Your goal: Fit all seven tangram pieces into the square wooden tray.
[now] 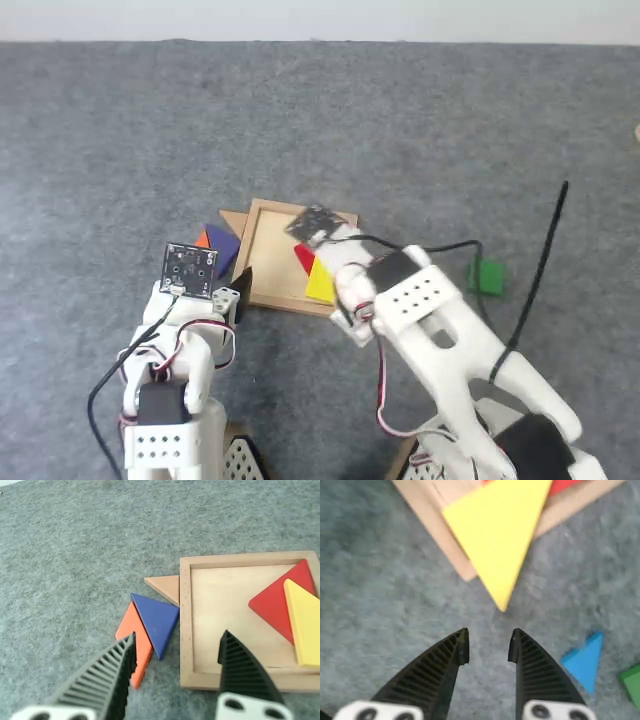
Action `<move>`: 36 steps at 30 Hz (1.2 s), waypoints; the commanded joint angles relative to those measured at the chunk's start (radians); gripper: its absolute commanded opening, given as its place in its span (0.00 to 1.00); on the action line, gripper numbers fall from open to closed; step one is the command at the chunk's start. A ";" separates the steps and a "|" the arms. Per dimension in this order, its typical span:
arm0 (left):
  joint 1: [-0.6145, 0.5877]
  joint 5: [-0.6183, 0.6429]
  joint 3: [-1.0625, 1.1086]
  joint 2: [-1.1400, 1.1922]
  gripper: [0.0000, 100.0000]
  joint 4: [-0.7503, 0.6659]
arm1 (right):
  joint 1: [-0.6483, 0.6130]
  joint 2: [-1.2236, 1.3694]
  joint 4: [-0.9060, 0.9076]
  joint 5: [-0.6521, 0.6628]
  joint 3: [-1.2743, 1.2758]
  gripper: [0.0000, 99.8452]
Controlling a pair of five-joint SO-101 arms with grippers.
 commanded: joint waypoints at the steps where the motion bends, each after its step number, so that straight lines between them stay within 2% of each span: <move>1: -0.005 -0.009 -0.004 0.011 0.25 -0.009 | 0.062 0.035 -0.053 0.048 0.000 0.15; 7: -0.005 -0.009 -0.004 0.011 0.25 -0.009 | 0.045 0.174 -0.140 0.054 -0.031 0.15; 12: -0.005 -0.009 -0.004 0.011 0.25 -0.009 | 0.015 0.263 -0.140 0.052 -0.100 0.15; 36: -0.005 -0.009 -0.004 0.011 0.25 -0.009 | 0.021 0.549 -0.131 0.066 -0.503 0.15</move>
